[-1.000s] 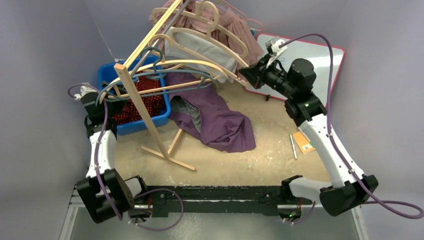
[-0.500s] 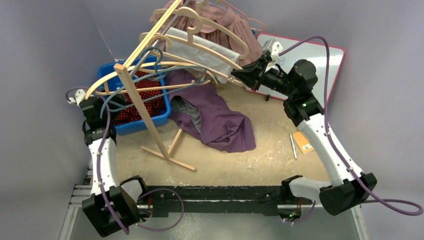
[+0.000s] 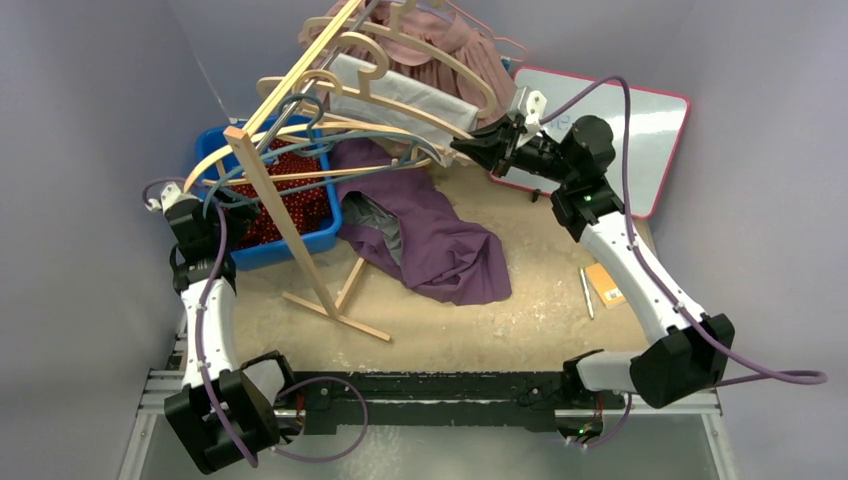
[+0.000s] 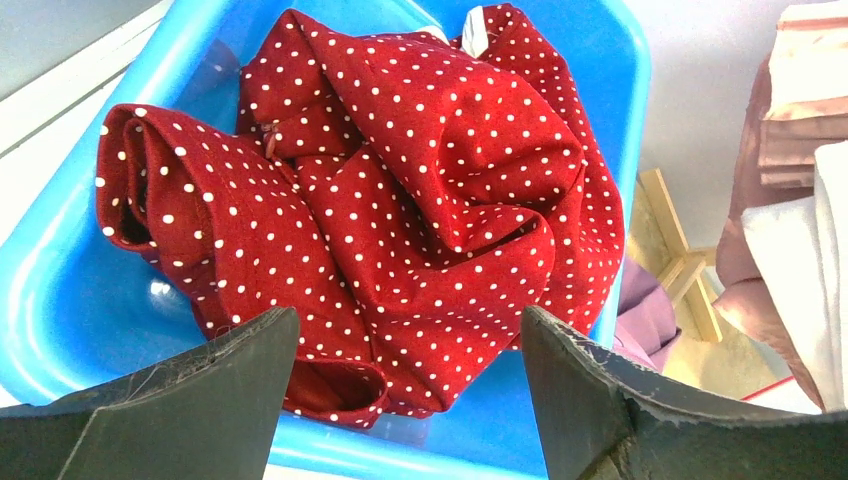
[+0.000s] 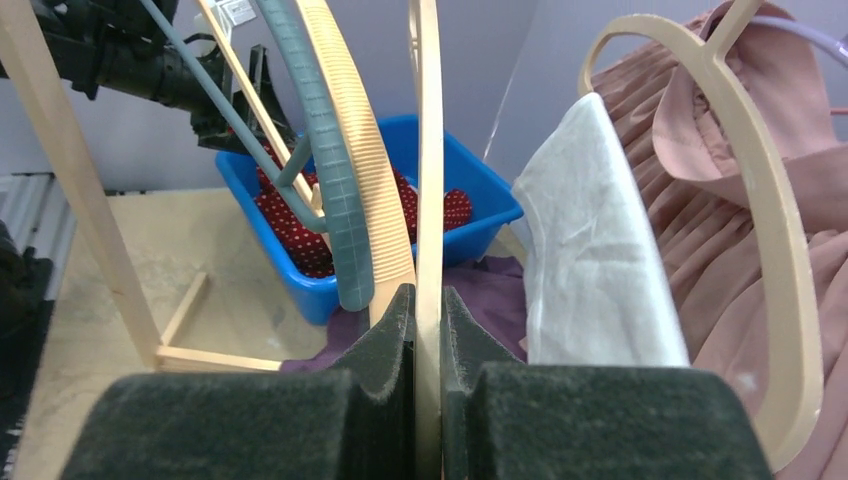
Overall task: Remove the skirt from the hanger
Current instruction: Place the hanger at the clothesline.
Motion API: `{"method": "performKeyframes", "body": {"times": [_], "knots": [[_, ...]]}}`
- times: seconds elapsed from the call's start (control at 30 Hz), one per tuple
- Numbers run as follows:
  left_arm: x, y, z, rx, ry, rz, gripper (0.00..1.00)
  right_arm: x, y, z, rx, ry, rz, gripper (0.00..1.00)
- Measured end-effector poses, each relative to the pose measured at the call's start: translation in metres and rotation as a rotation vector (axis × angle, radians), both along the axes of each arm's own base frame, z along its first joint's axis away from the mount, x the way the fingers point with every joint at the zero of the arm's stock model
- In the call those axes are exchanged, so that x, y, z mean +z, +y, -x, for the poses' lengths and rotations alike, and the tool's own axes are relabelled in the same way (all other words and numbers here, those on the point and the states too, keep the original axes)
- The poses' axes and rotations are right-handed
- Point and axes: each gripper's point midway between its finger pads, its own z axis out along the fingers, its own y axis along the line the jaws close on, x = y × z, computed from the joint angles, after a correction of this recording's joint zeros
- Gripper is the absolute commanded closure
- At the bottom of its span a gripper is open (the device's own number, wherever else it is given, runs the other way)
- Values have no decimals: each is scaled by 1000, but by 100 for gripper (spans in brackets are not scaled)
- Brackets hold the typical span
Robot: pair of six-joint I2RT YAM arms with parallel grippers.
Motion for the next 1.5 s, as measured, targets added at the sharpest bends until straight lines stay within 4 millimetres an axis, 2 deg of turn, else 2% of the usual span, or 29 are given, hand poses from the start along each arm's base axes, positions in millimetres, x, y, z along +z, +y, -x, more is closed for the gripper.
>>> {"method": "performKeyframes", "body": {"times": [0.23, 0.4, 0.6, 0.87, 1.27, 1.43, 1.5], "knots": [[0, -1, -1, -8, -4, 3, 21, -1, 0, -19, -44, -124, 6, 100], [1, -1, -1, -7, -11, 0, 21, 1, -5, -39, -126, -225, 29, 100], [-3, -3, -1, -13, -7, 5, 21, 14, -10, -60, -206, -389, 98, 100], [0, -5, -3, -27, -22, 6, 21, 34, -22, -73, -299, -608, 231, 100], [1, -7, -4, -40, -30, 11, 19, 35, -25, -81, -332, -800, 386, 100], [2, -9, -6, -50, -38, 22, 18, 39, -16, -71, -281, -781, 369, 100], [0, -10, -8, -54, -39, 33, 18, 34, -10, -63, -245, -754, 349, 100]]}}
